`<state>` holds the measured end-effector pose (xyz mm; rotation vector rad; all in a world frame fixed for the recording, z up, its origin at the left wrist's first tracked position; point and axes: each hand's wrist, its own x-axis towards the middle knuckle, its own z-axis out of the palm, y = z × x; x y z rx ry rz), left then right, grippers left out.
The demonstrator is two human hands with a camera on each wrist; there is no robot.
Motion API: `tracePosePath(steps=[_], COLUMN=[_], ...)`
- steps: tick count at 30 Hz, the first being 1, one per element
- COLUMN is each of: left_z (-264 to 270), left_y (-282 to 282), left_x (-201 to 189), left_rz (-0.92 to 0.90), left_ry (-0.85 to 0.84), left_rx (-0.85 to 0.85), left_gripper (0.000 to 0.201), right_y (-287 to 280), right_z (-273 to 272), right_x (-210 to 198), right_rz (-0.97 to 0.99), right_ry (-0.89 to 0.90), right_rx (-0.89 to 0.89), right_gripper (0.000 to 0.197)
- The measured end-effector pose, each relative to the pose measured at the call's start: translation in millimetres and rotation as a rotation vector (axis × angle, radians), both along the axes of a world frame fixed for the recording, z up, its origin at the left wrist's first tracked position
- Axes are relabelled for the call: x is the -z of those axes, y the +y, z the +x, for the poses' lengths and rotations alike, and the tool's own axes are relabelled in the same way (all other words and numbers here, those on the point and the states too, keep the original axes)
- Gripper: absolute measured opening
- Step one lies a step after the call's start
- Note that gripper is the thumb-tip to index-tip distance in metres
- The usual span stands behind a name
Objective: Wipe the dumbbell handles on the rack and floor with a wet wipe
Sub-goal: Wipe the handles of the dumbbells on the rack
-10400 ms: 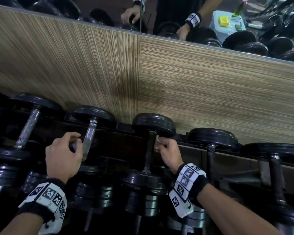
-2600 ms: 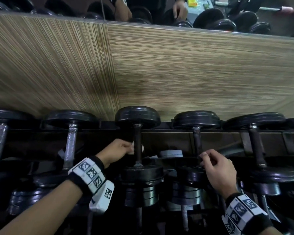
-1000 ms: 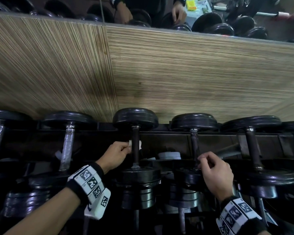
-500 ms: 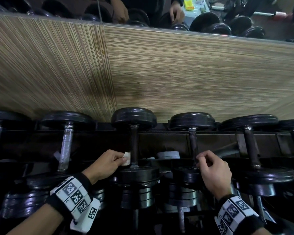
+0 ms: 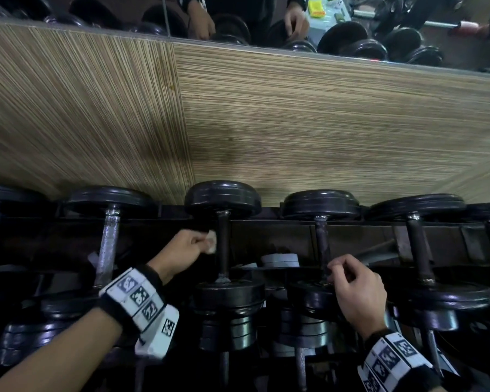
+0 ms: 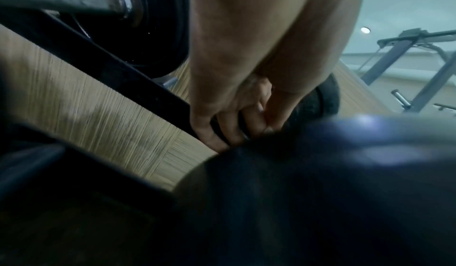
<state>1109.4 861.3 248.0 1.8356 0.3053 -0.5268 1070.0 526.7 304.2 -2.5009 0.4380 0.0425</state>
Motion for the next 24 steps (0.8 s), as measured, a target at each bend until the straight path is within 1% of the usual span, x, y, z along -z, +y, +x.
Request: tracePosePath(steps=[1, 4, 6, 8, 9, 11, 12, 14, 15, 17, 19, 21, 24], left_z=[10.7, 28.1, 26.3, 14.1, 5.5, -14.1, -22.0, -30.7, -29.4, -15.1, 6.2, 21.5, 22.8], left_y=[-1.1, -3.5, -5.8, -3.2, -1.3, 2.4, 2.9, 1.6, -1.1, -4.5, -6.3, -7.2, -10.9], left_x=[-3.9, -16.3, -16.8, -8.4, -2.2, 10.4, 15.2, 17.3, 12.7, 2.7, -11.2, -23.0, -26.1], left_rz=[-0.015, 0.01, 0.02, 0.004, -0.017, -0.043, -0.052, -0.013, -0.018, -0.061, -0.023, -0.01, -0.043], left_ry=[-0.02, -0.069, -0.098, -0.055, -0.022, 0.043, 0.082, 0.127, 0.13, 0.1, 0.025, -0.034, -0.037], left_rx=[-0.047, -0.017, 0.016, 0.046, 0.072, 0.165, 0.194, 0.232, 0.223, 0.098, -0.043, -0.057, -0.04], left_gripper=[0.022, 0.026, 0.025, 0.022, 0.024, 0.052, 0.052, 0.034, 0.03, 0.026, 0.017, 0.015, 0.019], right_y=[-0.3, -0.9, -1.4, -1.6, -1.6, -1.3, -0.8, -0.8, -0.8, -1.1, -1.6, -1.7, -3.2], right_z=[0.1, -1.0, -1.4, -1.7, -1.7, -1.6, -1.6, -1.5, -1.6, -2.0, -2.4, -2.4, -2.5], right_x=[0.1, -0.5, -0.7, -0.2, -0.2, -1.0, -1.9, -1.9, -1.9, -1.8, -2.1, -2.2, -1.2], right_rz=[-0.001, 0.001, 0.008, 0.008, 0.006, 0.004, 0.006, 0.008, 0.007, 0.006, 0.007, 0.011, 0.017], right_ry=[-0.003, -0.008, 0.0, 0.009, 0.008, 0.006, 0.006, 0.01, 0.011, 0.008, 0.004, 0.001, -0.008], right_rx=[-0.003, -0.009, -0.009, -0.008, -0.006, -0.006, -0.009, -0.012, -0.012, -0.016, -0.021, -0.024, -0.025], right_gripper=[0.021, 0.021, 0.02, 0.019, 0.019, 0.02, 0.02, 0.02, 0.02, 0.02, 0.021, 0.022, 0.021])
